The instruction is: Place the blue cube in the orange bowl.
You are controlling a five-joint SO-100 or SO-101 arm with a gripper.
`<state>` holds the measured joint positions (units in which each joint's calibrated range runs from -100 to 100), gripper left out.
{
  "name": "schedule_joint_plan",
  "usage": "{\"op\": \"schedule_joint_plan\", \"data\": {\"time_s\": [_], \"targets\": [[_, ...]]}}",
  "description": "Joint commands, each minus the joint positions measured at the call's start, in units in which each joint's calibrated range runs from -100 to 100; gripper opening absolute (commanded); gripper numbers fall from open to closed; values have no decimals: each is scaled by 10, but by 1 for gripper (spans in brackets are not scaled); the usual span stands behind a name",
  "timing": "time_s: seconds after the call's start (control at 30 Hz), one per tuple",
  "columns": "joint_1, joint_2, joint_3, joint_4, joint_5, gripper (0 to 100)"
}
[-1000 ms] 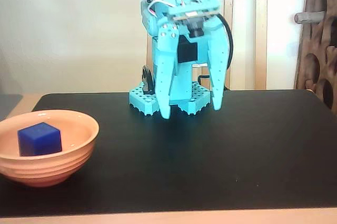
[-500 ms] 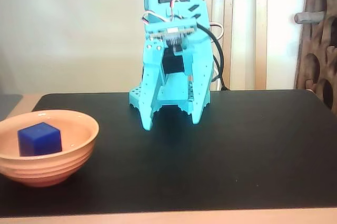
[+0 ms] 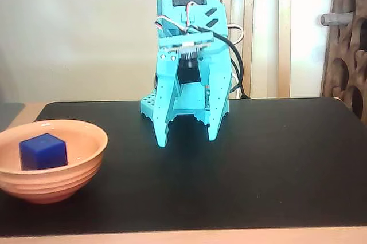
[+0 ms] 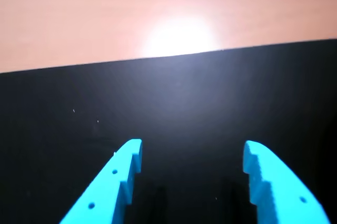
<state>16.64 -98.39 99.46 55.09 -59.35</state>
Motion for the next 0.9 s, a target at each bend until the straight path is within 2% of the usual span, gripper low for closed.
{"op": "schedule_joint_plan", "data": {"time_s": [0.0,0.4,0.67,0.87], "targets": [[10,-14,5,60,-3,21],[6,-15,5,190,-3,21],[8,-15,5,198,-2,21],[8,-15,5,197,-2,9]]}}
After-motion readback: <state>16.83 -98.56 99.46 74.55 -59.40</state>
